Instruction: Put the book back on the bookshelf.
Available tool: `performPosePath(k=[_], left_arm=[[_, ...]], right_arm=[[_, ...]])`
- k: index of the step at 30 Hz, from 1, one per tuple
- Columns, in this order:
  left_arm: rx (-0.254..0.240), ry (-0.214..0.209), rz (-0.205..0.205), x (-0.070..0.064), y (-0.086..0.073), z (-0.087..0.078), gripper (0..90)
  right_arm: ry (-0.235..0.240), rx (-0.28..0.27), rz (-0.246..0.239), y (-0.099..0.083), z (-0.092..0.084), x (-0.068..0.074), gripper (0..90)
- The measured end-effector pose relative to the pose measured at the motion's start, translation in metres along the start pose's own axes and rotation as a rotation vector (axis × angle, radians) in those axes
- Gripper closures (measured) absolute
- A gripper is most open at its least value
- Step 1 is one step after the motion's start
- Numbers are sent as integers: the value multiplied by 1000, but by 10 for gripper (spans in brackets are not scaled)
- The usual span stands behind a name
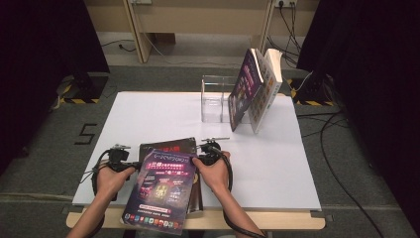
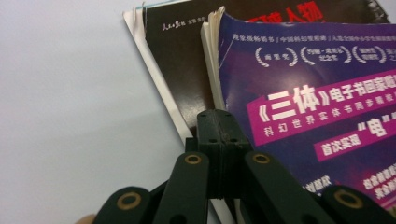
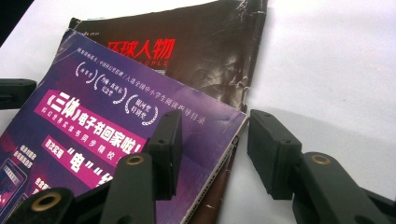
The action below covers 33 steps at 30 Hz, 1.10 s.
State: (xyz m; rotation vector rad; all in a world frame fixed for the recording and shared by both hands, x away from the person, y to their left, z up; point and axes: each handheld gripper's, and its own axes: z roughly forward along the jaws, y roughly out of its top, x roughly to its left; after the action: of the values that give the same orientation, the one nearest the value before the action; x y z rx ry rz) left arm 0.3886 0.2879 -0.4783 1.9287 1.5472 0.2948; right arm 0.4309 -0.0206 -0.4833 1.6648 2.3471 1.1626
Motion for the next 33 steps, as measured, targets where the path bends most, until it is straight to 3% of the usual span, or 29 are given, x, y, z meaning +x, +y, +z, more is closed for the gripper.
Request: performPosePath(k=[19,25,33], left_arm=[[20,10,17,-12,0,1,898],[7,-42,-21,-5,-6,-2,894],[16,-26,11,-8,-9,-5,897]], right_arm=[[-11,4,4,2,-2,-3,549],[0,6,2,1,-3,-5,550],[10,30,20,2,-3,-5,534]])
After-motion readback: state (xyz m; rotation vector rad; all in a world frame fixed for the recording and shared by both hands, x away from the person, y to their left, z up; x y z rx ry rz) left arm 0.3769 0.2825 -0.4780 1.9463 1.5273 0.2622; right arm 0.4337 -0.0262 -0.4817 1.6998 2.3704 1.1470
